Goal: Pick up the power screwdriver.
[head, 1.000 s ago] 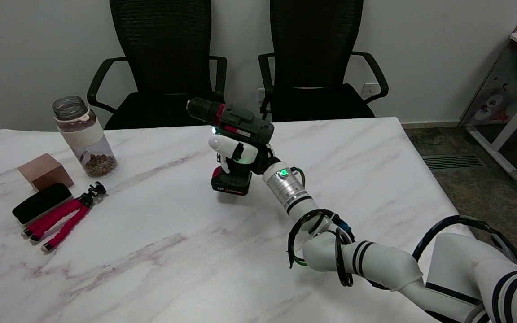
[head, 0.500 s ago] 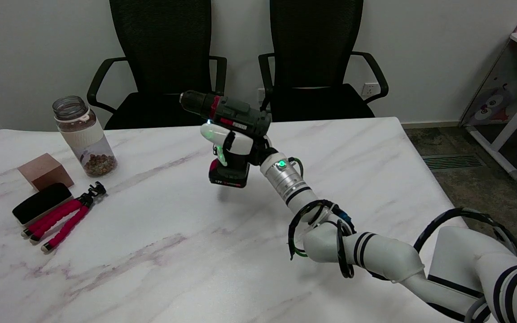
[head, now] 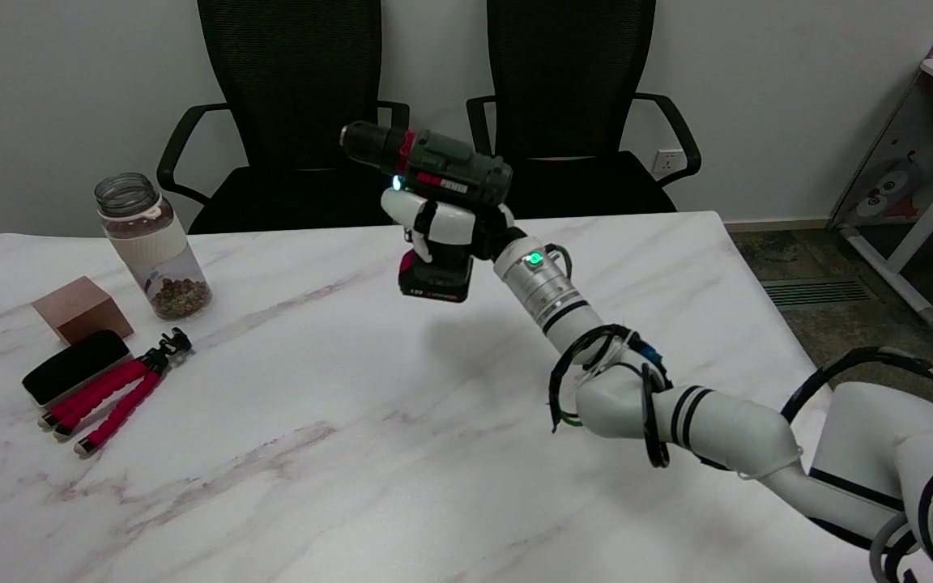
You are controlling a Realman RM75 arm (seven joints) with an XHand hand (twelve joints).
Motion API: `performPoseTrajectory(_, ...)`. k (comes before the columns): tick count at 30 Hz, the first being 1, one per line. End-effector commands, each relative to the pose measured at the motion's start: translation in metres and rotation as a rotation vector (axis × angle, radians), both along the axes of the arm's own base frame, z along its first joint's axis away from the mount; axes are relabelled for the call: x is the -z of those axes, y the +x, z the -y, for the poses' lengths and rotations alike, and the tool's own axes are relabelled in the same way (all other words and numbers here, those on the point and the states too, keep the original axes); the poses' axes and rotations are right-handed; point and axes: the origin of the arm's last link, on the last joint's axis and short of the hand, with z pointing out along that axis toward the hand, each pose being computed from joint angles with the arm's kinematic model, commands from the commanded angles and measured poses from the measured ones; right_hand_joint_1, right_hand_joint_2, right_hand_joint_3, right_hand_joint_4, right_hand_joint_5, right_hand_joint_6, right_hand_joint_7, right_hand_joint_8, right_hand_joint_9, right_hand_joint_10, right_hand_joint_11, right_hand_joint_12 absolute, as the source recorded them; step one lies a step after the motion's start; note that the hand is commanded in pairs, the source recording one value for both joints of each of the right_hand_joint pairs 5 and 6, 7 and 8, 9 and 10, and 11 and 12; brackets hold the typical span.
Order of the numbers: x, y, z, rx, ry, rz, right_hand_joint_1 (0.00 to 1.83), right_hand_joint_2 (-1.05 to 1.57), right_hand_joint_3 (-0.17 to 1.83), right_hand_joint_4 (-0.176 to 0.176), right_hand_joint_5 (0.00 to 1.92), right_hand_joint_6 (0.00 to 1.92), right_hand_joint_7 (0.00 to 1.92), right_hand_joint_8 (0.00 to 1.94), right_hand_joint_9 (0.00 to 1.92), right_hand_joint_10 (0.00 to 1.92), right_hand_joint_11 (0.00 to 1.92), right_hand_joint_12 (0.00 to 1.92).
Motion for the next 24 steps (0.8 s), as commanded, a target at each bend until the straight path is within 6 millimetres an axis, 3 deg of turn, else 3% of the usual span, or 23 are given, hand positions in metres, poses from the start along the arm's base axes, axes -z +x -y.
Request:
performPoseTrajectory(1, -0.061, 0.053, 0.003, -0.11, -0.013, -0.075, 1.02, 1.11, 1.01, 0.176, 1.92, 1.92, 1.92, 1.92, 1.92, 1.92, 1.92, 1.92)
performPoseTrajectory(6, -0.059, 0.059, 0.0, -0.117, 0.001, -0.049, 1.02, 1.13, 1.0, 0.176, 1.92, 1.92, 1.92, 1.92, 1.92, 1.92, 1.92, 1.92)
performPoseTrajectory(17, -0.032, 0.07, -0.005, -0.12, 0.075, -0.017, 0.99, 1.06, 1.05, 0.176, 1.92, 1.92, 1.92, 1.92, 1.92, 1.92, 1.92, 1.92)
performPoseTrajectory(24, -0.03, 0.069, -0.012, -0.115, 0.08, 0.042, 0.97, 1.05, 1.07, 0.176, 1.92, 1.92, 1.92, 1.92, 1.92, 1.92, 1.92, 1.92)
